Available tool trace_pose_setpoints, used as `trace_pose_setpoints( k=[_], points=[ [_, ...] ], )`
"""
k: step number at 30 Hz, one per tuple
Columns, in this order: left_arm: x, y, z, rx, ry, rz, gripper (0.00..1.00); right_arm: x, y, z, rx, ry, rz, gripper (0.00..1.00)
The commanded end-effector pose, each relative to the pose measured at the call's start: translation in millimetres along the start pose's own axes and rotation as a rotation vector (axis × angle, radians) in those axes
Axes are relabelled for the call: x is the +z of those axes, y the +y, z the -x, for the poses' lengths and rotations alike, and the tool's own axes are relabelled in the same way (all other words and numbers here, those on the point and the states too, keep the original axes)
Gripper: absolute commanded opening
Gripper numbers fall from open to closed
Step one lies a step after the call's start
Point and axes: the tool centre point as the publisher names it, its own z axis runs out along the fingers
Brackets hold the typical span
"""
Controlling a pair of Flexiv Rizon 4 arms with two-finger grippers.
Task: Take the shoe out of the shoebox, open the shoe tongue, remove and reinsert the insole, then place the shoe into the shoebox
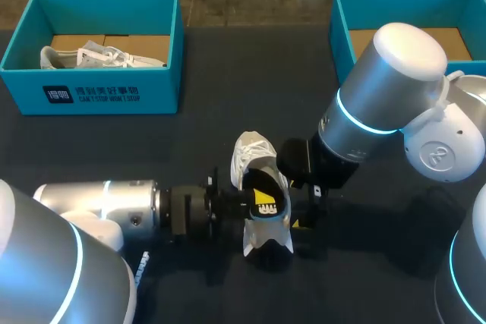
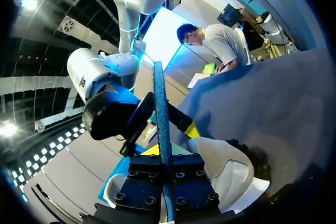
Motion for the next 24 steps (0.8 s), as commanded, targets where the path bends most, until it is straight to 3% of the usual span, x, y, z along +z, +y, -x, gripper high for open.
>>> trace_pose_setpoints(
  k=[1, 6, 16, 22, 24],
  points=[
    [9.1, 12.3, -1.7, 0.017, 0.001, 0.012, 0.00, 0.8, -0.2, -0.7, 0.000, -0.001, 0.001, 1.00],
    [13.2, 31.2, -1.2, 0.028, 0.007, 0.045, 0.00, 0.8, -0.2, -0.7, 0.000, -0.001, 0.001, 1.00],
    [14.2, 49.6, -0.8, 0.049, 0.020, 0.089, 0.00, 0.8, -0.2, -0.7, 0.000, -0.001, 0.001, 1.00],
    [4.4, 39.7, 1.3, 0.040, 0.009, 0.080, 0.00, 0.8, -0.2, -0.7, 0.000, -0.001, 0.001, 1.00],
    [0.6, 32.7, 2.7, 0.038, -0.005, 0.071, 0.28, 0.8, -0.2, -0.7, 0.000, -0.001, 0.001, 1.00]
  ],
)
